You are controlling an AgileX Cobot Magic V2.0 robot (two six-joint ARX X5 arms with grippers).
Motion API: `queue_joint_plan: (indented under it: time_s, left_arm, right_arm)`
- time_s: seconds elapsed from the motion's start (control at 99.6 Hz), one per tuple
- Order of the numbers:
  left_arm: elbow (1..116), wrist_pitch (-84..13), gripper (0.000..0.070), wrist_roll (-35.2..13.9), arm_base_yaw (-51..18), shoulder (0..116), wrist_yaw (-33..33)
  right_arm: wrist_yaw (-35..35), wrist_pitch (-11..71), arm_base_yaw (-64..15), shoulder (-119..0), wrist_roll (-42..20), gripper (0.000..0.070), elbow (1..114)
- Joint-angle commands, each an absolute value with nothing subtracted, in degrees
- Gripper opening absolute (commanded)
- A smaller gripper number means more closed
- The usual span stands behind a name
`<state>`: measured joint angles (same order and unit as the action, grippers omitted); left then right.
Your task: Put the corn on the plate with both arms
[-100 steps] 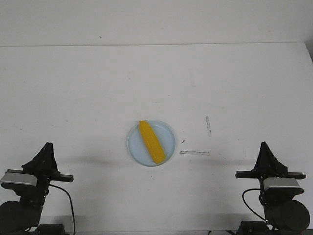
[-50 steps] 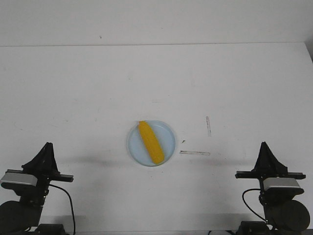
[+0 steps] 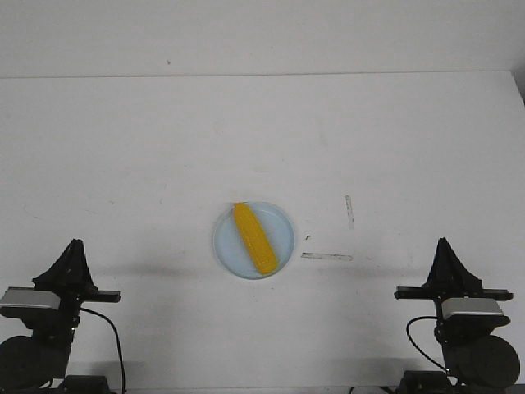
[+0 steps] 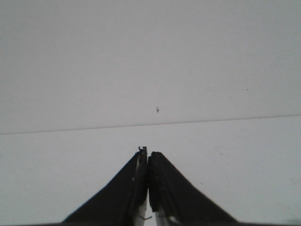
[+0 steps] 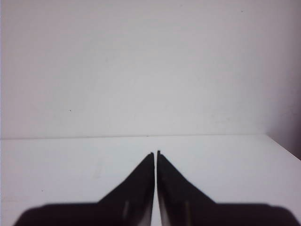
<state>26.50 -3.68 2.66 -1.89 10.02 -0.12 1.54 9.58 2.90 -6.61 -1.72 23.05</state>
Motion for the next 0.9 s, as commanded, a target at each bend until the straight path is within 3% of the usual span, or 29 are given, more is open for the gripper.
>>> queue_joint_plan:
  time_s: [0.0, 0.331, 0.723, 0.894]
  left_arm:
    - [26.79, -4.91, 0.0, 3.4, -1.83, 9.91, -0.34]
    - [11.86, 7.14, 0.0001, -0.51, -1.8, 7.18, -1.13]
    - [0.56, 10.83, 0.0001, -1.13, -0.58, 0.14, -1.15]
    - [0.75, 9.74, 0.0001, -1.13, -0.54, 0.16, -1.1]
  right_arm:
    - [1.52, 9.04, 2.81, -6.39, -1.83, 0.001, 23.09]
    - [1.52, 9.04, 2.81, -6.39, -1.83, 0.001, 23.09]
    - [1.52, 9.06, 2.81, -6.39, -1.83, 0.001, 23.09]
    - [1.52, 9.04, 2.81, -6.42, -1.83, 0.001, 23.11]
